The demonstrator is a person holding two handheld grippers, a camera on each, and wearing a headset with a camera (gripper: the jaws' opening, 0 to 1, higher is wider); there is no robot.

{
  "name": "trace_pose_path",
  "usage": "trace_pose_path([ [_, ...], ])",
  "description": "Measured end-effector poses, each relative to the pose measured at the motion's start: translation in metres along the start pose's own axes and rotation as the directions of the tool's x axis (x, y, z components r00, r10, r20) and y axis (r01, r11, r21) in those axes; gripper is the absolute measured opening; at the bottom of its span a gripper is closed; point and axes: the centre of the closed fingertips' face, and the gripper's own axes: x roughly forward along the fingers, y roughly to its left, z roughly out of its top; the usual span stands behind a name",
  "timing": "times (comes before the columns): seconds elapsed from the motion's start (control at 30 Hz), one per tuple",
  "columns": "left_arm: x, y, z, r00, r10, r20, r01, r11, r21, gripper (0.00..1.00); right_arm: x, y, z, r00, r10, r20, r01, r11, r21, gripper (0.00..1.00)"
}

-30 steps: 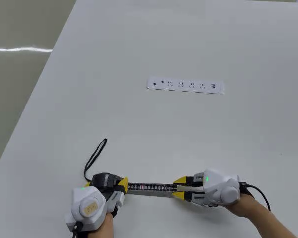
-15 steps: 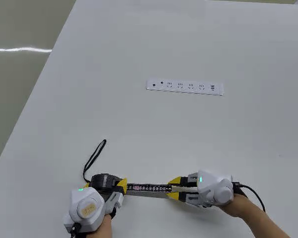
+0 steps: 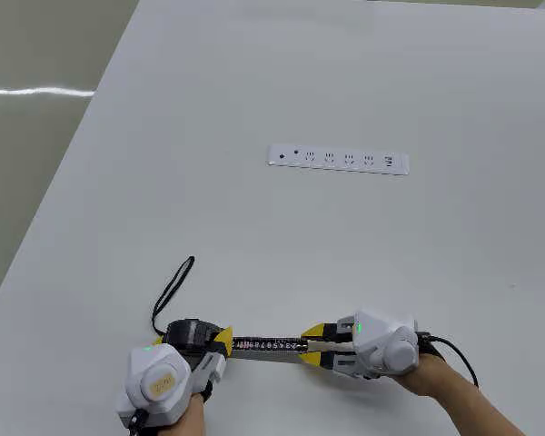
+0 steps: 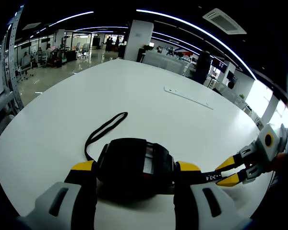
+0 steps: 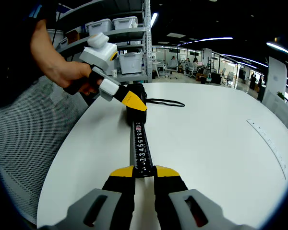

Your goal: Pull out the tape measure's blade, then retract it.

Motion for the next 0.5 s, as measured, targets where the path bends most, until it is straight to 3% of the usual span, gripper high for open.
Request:
trace_pose_path([
  [0.5,-0.0007,-0.0005,0.0009,1.0000,-0.005,-0.001,0.005,1.000,-0.003,0.62,0.0099,0.0014,0.0068,1.0000,0.004,0.006,-0.004,1.000,0.003,0.13],
])
